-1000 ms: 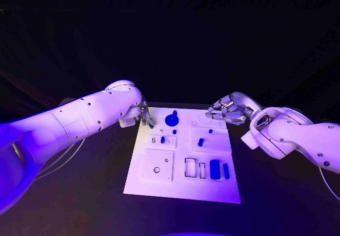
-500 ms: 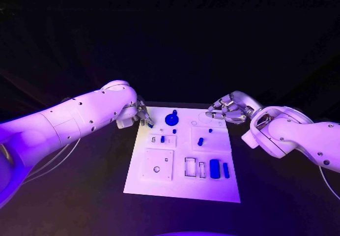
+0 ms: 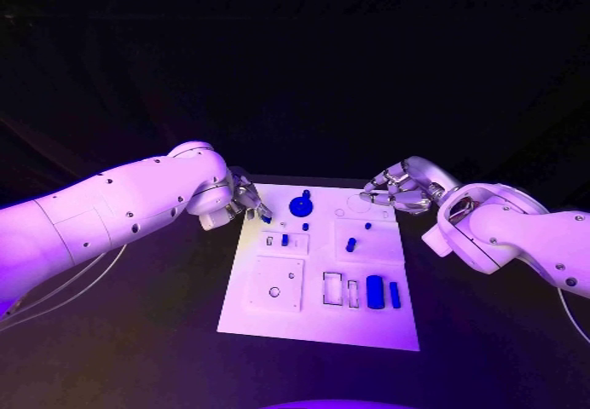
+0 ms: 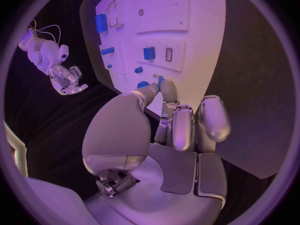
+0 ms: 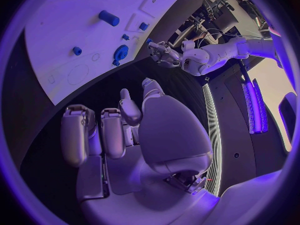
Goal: Assemble the parts on the task board
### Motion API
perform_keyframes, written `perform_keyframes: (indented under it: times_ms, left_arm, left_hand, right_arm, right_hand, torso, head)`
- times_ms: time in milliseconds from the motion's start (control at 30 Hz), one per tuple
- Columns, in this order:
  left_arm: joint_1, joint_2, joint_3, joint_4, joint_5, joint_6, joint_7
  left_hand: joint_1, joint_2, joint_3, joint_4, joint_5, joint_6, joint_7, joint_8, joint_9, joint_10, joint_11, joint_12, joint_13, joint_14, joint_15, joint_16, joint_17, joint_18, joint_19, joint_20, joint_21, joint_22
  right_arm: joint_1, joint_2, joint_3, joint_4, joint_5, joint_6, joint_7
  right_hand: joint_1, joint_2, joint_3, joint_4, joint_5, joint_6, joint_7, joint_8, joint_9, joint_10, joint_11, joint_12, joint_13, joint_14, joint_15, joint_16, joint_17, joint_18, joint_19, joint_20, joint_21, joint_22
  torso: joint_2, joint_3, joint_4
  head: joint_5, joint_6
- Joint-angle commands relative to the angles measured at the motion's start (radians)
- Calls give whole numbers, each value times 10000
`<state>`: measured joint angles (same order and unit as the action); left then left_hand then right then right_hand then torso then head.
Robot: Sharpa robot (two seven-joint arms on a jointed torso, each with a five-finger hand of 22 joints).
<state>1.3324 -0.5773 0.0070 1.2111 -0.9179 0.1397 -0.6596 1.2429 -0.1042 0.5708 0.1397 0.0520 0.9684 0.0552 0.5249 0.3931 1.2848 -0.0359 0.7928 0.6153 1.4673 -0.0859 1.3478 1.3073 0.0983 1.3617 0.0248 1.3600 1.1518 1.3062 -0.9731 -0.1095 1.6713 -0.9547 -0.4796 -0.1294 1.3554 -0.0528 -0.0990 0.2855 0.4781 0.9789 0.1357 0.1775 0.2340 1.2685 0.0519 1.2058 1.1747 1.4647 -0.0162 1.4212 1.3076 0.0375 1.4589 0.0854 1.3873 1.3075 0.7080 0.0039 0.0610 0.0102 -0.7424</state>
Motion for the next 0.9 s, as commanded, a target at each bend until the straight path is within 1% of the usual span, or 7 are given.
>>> perform_keyframes:
  times_ms: [33,67,233,367,500,667,900]
  left_arm:
    - [-112,-179,-12,365,171,-967,47]
    - [-177,-280,-14,534,88,-1139,73]
    - [-375,-514,-23,1000,-216,-1560,155]
    - [-600,-665,-28,1332,-362,-1902,210]
    - [-751,-712,-30,1470,-559,-2011,198]
    - [-877,-731,-30,1585,-919,-1916,153]
    - [-933,-765,-30,1707,-1325,-1606,42]
  left_hand:
    - [-124,-11,1032,-932,1,156,-208,556,1467,95,-13,101,93,509,-56,48,725,-124,50,-31,48,36]
    - [-171,-39,1096,-951,1,162,-220,590,1508,140,-23,196,183,510,-64,49,726,-131,71,-38,69,74]
    - [-249,-87,1205,-981,0,183,-243,649,1577,223,-44,364,342,512,-81,51,729,-143,109,-53,105,141]
    - [-282,-111,1249,-992,0,192,-253,672,1606,254,-53,427,399,512,-87,49,729,-148,122,-59,118,164]
    - [-307,-129,1289,-1004,1,202,-263,693,1631,284,-62,489,457,512,-94,51,731,-148,126,-65,121,168]
    - [-349,-178,1326,-1019,-1,210,-274,717,1662,317,-71,563,528,513,-101,50,730,-150,132,-72,127,179]
    - [-390,-225,1349,-1027,-1,227,-287,742,1690,355,-81,642,605,513,-106,50,731,-152,135,-77,131,186]
  right_arm:
    - [-7,-13,0,20,-28,112,82]
    - [-7,-20,0,25,-28,112,81]
    - [-7,-39,0,41,-21,113,80]
    - [-7,-44,0,53,6,116,85]
    - [-7,-48,0,55,16,122,88]
    - [-7,-55,0,57,20,125,91]
    - [-9,-65,0,68,22,126,100]
  right_hand:
    - [-49,12,-58,11,64,-47,-47,55,17,-40,-29,-42,3,512,-69,-54,285,118,-48,8,-65,1388]
    - [-49,12,-58,11,64,-47,-47,55,17,-40,-29,-42,3,512,-69,-54,285,118,-48,8,-65,1388]
    - [-49,12,-58,11,64,-47,-47,55,17,-40,-29,-42,3,512,-69,-54,285,118,-48,8,-65,1388]
    - [-65,17,-68,14,75,-46,-47,58,19,-49,-29,-54,-11,510,-69,-64,273,121,-52,7,-76,1383]
    - [-71,22,-70,17,79,-46,-47,59,19,-50,-29,-54,-12,510,-69,-64,273,120,-50,7,-73,1385]
    - [-71,22,-70,17,79,-46,-47,59,19,-50,-29,-54,-12,510,-69,-64,273,120,-50,7,-73,1385]
    - [-71,22,-70,17,79,-46,-47,59,19,-50,-29,-54,-12,510,-69,-64,273,120,-50,7,-73,1385]
  torso:
    - [-1,-2,11]
    - [0,-6,8]
    - [-4,-13,28]
    - [17,-23,4]
    - [14,-26,-10]
    - [21,-23,-13]
    - [15,-15,-11]
  head:
    - [9,-20]
    - [19,-27]
    - [26,-45]
    - [57,-37]
    - [70,-57]
    - [74,-59]
    - [72,-91]
